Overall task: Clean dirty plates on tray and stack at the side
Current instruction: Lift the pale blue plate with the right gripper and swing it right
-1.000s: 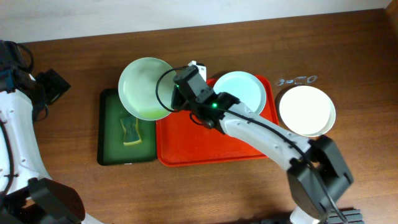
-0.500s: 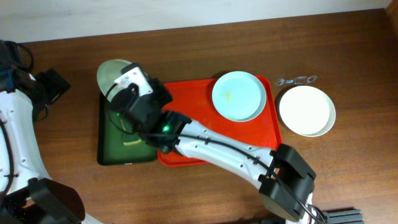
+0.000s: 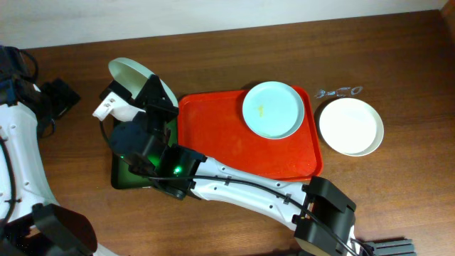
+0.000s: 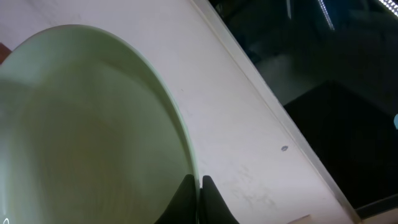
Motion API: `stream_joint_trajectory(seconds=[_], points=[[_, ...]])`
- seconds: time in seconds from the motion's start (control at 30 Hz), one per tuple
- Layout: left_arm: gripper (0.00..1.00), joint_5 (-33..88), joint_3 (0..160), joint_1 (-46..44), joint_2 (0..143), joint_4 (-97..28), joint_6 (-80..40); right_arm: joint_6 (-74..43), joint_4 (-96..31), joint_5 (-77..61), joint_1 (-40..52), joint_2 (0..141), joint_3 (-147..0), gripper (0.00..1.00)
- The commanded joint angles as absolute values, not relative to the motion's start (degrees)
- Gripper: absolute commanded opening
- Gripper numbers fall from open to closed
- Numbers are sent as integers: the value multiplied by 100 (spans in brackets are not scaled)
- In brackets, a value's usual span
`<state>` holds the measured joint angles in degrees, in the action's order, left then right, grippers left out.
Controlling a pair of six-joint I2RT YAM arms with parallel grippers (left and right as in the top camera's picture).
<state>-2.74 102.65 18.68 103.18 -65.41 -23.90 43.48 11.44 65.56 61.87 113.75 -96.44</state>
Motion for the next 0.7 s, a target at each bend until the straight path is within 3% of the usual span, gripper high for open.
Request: stream_joint_trajectory(seconds=[0.0,0.13,0.23,0.33,0.43,0.67], points=[[99,-233,10381,1892,10189,-6549,-2482,3767,1177,6921,6158,11351,-9758,4],[99,-233,10381,1892,10189,-6549,-2482,2961,945,6952,6136,11351,-9758,4],[99,-231,10381,1892,10189,-6549,-2482,1133,-336,6777,6031,11351,-9756,4],[99,-231,10381,1892,10189,-6549,-2482,-958,-1942,4748,5655,11351,-9758,4],[99,-233,10381,1892,10189,-6552,-2482,-2296,-2432,3052,5107,11316,-9758,4],[99,-233,10381,1892,10189,-6552,-2482,-3096,-3717,362,3201,10320,-9758,4]])
